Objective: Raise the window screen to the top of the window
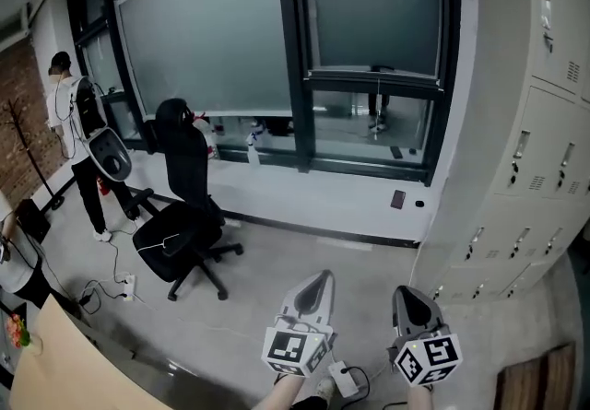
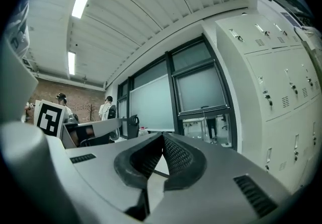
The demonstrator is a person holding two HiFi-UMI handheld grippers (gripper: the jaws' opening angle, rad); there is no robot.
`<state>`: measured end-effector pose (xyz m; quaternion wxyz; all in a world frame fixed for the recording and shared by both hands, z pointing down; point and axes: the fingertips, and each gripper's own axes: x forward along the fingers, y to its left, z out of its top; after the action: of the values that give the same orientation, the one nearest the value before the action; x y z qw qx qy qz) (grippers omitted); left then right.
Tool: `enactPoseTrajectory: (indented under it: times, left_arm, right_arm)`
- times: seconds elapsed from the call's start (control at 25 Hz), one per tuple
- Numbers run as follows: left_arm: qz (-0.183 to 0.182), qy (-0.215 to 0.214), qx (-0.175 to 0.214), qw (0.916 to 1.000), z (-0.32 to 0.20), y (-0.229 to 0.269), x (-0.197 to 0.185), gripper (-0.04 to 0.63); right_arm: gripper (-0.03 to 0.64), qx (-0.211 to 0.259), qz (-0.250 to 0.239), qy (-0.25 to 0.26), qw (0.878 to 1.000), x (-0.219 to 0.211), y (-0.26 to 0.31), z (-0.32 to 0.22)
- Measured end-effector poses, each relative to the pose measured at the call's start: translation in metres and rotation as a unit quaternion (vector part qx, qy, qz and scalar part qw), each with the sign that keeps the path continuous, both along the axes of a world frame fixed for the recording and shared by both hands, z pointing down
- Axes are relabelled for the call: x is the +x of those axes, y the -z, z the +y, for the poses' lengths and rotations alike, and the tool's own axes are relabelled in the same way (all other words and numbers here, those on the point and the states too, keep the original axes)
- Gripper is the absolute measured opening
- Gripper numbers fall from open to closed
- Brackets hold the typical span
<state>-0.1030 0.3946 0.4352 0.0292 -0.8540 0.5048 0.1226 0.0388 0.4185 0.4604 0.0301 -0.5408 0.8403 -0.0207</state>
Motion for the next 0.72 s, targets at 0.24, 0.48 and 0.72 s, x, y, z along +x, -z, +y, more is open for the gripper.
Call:
enactPoseTrajectory:
  times: [0.24,0.48,0.72]
  left_arm:
    - [-0.013,-0.027,0.007,0.9995,-0.088,0.016,-0.017,0.003]
    - [-0.001,-0.048,-0.004,0.9988,-0.151,0.005,-0.007,0.003]
    - [-0.014,-0.053,-0.031,0.998,-0.232,-0.022,0.028,0.003]
  right_arm:
    - [0.005,0.006,-0.023,-0.036,0.999,-0.013,0.019,-0.089]
    - [0.005,-0.013,-0.03,-0.066,0.997,0.005,0.003,-0.145]
    - [0.005,-0.043,-0.048,-0.063,0.996,0.03,-0.025,-0.23]
